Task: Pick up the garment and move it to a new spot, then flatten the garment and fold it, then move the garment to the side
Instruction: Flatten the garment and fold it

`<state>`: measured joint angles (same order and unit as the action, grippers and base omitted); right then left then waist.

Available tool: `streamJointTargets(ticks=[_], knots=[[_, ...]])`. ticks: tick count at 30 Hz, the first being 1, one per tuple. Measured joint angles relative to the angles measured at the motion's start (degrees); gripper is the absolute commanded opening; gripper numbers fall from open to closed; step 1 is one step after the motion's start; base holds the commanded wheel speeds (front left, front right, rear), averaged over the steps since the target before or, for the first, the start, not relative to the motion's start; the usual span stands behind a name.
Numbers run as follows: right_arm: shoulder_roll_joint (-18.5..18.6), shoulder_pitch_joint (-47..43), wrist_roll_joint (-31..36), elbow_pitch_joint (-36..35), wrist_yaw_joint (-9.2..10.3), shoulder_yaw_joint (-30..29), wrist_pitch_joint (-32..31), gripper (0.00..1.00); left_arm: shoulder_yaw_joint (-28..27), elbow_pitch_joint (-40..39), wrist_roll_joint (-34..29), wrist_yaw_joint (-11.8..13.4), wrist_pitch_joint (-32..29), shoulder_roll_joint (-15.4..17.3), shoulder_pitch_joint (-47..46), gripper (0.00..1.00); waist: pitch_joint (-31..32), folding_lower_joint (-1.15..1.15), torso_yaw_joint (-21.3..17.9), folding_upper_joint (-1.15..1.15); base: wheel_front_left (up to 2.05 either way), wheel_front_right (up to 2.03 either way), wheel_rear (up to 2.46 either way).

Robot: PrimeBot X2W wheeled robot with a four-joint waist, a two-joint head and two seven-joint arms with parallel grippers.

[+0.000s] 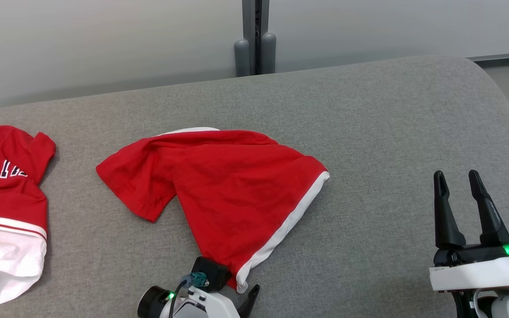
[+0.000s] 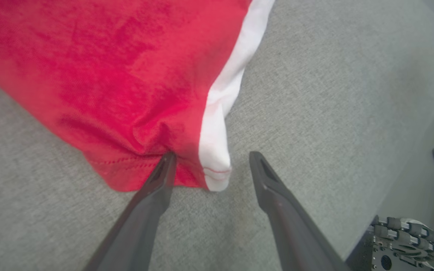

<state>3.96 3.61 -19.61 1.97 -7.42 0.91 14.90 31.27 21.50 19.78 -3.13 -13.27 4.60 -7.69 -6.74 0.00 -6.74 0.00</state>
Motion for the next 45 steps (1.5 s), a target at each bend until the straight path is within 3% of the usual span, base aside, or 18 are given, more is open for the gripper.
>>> streamJointTargets(ticks=[1,2,3,4,5,16,25,30,34,39,40,41,42,43,45], knots=[[-0.03,0.0,0.0,0.0,0.0,-0.07,0.0,1.0,0.09,0.19,0.0,0.0,0.01,-0.02,-0.08,0.95,-0.1,0.0,-0.05,0.0,0.0,0.0,0.0],[-0.07,0.01,0.0,0.0,0.0,-0.1,0.0,1.0,0.16,0.34,0.0,0.0,0.02,-0.02,-0.24,0.75,-0.19,0.0,-0.09,0.0,0.0,0.0,0.0],[-0.1,0.02,0.0,0.0,0.0,-0.13,0.0,1.0,0.2,0.52,0.01,0.01,0.14,-0.02,-0.5,0.45,-0.27,0.0,-0.09,0.0,0.0,0.0,0.0],[-0.15,0.07,0.0,0.0,0.0,-0.16,0.0,1.0,0.19,0.66,0.01,0.2,0.19,-0.03,-0.79,0.28,-0.3,0.0,-0.06,0.0,0.0,0.0,0.0],[-0.19,0.17,0.0,0.0,0.0,-0.23,0.0,1.0,0.14,0.68,0.01,0.25,0.35,-0.04,-0.93,0.0,-0.32,0.0,-0.01,0.0,0.0,0.0,0.0],[-0.42,0.26,0.09,0.14,0.0,-0.44,0.0,1.0,0.91,-2.64,-1.36,0.53,1.21,2.77,-1.16,0.0,0.29,0.0,2.9,0.0,0.0,0.0,0.0],[0.04,-0.16,0.09,0.69,0.0,-0.41,0.0,1.0,-2.61,-9.21,-5.84,4.57,-0.96,14.07,-1.77,0.0,0.58,0.0,6.41,0.0,0.0,0.0,0.0],[0.35,-0.16,0.08,1.15,0.0,-0.03,0.0,1.0,-4.49,-8.05,-6.27,5.97,-1.29,17.46,-0.56,0.0,0.42,0.0,7.25,0.0,0.0,0.0,0.0],[1.03,-0.19,0.05,2.15,0.0,0.23,0.0,1.0,-6.28,-5.79,-6.51,8.49,0.59,18.05,-0.23,0.0,0.58,0.0,7.58,0.0,0.0,0.0,0.0],[1.66,-0.43,-0.09,3.2,0.0,0.8,0.0,1.0,-6.65,-3.59,-5.53,9.62,1.22,16.99,0.79,0.0,1.01,0.0,7.87,0.0,0.0,0.0,0.0],[1.75,-0.43,-0.11,3.58,0.0,1.08,0.0,1.0,-6.58,-3.22,-5.37,9.71,1.29,16.64,1.02,0.16,1.1,0.0,7.91,0.0,0.0,0.0,0.0],[1.83,-0.43,-0.16,3.91,0.0,1.2,0.0,1.0,-6.56,-2.86,-5.06,9.73,1.52,16.35,1.39,0.4,1.2,0.0,7.93,0.0,0.0,0.0,0.0],[1.83,-0.43,-0.16,3.91,0.0,1.2,0.0,1.0,-6.56,-2.86,-5.06,9.73,1.52,16.35,1.39,0.82,1.2,0.0,7.93,0.0,0.0,0.0,0.0],[1.96,-0.44,-0.37,4.11,0.0,1.32,0.0,1.0,-6.56,-2.49,-4.91,9.76,1.78,16.18,1.64,1.0,1.3,0.0,7.96,0.0,0.0,0.0,0.0],[2.05,-0.44,-0.55,4.41,0.0,1.43,0.0,1.0,-6.9,-2.33,-4.11,9.87,2.54,15.92,1.65,1.0,1.57,0.0,8.0,0.0,0.0,0.0,0.0]])
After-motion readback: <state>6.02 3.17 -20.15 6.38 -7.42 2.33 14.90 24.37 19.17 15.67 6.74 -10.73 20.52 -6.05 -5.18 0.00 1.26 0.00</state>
